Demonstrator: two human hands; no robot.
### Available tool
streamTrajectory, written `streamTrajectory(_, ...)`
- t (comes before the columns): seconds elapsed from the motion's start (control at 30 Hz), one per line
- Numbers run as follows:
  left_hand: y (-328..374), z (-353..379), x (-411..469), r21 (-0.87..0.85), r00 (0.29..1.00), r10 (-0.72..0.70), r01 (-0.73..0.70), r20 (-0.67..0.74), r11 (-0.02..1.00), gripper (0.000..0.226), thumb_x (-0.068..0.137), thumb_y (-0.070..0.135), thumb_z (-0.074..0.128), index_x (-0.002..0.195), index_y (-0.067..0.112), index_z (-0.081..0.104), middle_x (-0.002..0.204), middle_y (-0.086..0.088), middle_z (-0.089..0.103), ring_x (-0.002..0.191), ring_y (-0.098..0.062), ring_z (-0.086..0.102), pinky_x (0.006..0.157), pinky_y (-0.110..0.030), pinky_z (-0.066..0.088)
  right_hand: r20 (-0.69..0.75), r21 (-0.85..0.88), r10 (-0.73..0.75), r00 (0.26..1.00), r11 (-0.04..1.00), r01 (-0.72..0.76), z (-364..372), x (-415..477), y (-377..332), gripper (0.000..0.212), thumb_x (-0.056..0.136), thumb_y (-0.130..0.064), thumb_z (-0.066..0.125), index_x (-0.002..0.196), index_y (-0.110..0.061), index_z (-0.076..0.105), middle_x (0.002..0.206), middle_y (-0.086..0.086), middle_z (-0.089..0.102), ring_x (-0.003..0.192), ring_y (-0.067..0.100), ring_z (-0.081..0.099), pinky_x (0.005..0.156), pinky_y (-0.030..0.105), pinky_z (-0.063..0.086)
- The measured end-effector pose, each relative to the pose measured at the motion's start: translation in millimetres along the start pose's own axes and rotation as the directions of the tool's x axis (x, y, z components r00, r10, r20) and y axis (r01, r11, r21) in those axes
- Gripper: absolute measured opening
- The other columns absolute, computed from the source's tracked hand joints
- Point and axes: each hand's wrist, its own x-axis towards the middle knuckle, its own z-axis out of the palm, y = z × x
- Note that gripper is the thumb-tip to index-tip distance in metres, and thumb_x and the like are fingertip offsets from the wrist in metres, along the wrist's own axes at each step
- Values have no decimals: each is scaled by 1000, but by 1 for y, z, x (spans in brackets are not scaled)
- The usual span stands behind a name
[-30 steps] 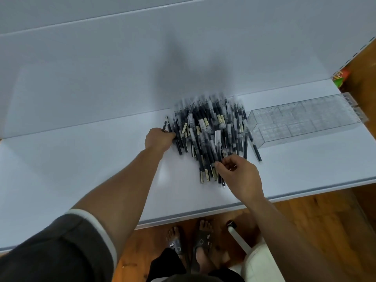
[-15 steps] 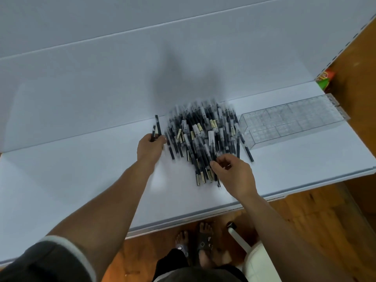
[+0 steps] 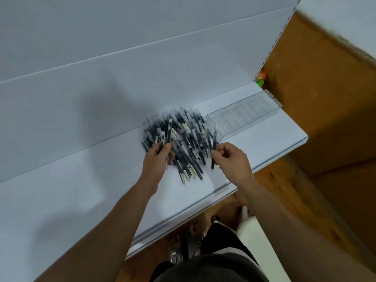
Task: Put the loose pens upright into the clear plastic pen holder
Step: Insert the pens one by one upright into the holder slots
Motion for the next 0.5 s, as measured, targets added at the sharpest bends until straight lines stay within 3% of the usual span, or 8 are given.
streamTrajectory(0.13, 13, 25, -1, 23, 992, 23, -26, 120, 999, 20, 100, 29, 52, 94, 19, 68, 62, 11, 61, 56, -5, 53, 59, -21, 44, -90, 3, 31, 995, 1000, -31, -19, -12, -4, 15, 90, -31, 66, 76, -29, 60, 71, -10, 61, 79, 22, 65, 67, 31, 50)
streamTrajectory(0.33, 23, 56, -5, 94, 981, 81, -99, 175, 991, 29, 99, 31, 51, 75, 21, 64, 68, 14, 64, 50, -2, 52, 49, -18, 44, -136, -13, 30, 990, 999, -32, -35, -17, -13, 10, 91, -31, 64, 83, -26, 63, 75, -7, 64, 81, 21, 65, 72, 37, 52)
streamTrajectory(0.5, 37, 74, -4, 43, 975, 122, -133, 185, 990, 20, 98, 28, 52, 90, 20, 68, 66, 11, 64, 54, -1, 55, 49, -13, 44, -166, -19, 8, 986, 1000, -12, -51, -9, -20, 7, 92, -31, 64, 86, -27, 64, 81, -2, 66, 82, 22, 66, 75, 41, 55)
